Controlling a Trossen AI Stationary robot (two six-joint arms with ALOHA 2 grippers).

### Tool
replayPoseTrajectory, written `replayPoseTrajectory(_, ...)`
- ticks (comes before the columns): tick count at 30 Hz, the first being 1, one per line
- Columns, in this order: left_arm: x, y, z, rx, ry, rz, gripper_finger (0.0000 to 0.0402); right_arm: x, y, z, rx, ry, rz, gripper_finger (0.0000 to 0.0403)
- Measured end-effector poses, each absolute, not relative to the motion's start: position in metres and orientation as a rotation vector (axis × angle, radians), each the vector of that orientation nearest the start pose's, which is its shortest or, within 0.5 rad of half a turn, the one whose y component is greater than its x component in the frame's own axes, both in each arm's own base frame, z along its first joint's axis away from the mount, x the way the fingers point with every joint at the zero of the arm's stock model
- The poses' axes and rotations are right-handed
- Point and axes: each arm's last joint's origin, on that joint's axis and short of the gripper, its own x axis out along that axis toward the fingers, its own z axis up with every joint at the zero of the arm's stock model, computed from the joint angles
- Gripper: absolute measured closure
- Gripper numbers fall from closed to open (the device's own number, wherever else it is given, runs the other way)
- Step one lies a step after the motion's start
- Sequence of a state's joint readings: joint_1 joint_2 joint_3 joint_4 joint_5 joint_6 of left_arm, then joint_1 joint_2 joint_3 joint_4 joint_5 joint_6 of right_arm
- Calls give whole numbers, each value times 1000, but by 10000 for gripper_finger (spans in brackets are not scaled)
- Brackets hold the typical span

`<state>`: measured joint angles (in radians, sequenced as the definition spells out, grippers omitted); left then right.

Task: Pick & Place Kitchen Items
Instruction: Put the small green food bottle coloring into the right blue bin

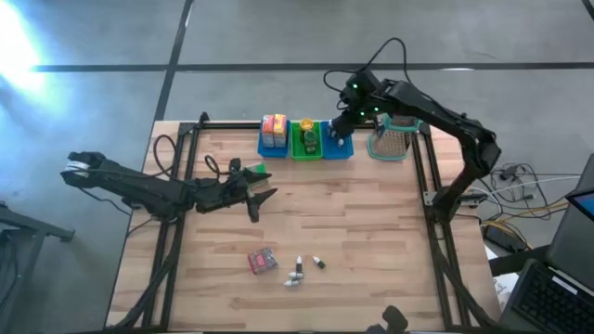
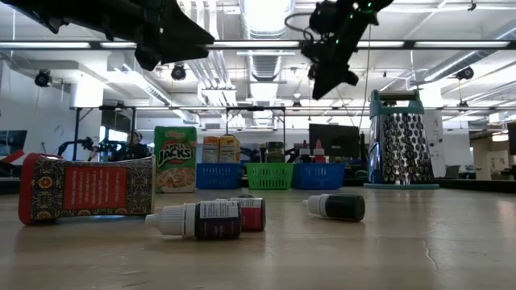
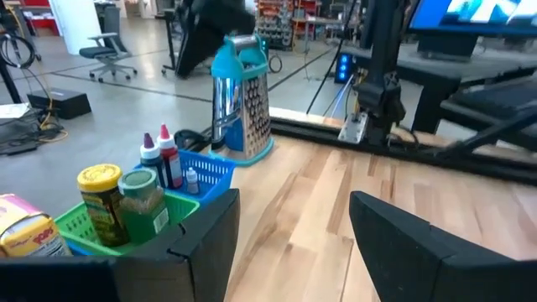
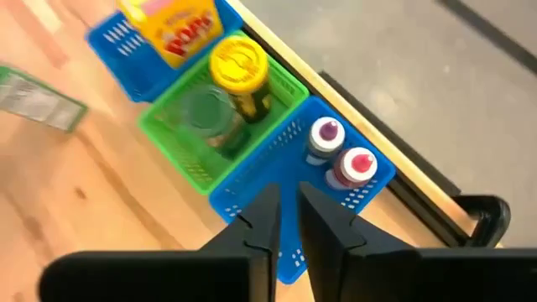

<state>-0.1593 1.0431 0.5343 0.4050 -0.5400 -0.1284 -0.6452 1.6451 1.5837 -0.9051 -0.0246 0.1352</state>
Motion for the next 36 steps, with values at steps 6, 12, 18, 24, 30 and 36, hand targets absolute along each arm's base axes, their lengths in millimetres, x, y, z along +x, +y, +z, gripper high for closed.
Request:
replayPoseTrajectory(6, 221, -20, 249, -68, 138, 390, 170, 270, -184, 354, 369, 840, -578, 386)
replayPoseTrajectory(12, 221, -20, 248, -67, 139, 390, 170, 273, -164, 364, 328, 812, -525, 394)
replayPoseTrajectory(18, 221, -20, 249, -71, 138, 390, 170, 283, -150, 362, 256, 839, -451, 394)
replayPoseTrajectory(24, 221, -20, 248, -100, 133, 392, 170, 288, -137, 363, 205, 844, -394, 394)
replayPoseTrajectory(30, 221, -20, 248, -104, 133, 393, 170, 286, -127, 370, 181, 825, -371, 394)
replayPoseTrajectory(36, 221, -20, 249, -103, 133, 393, 170, 284, -126, 371, 191, 826, -374, 394)
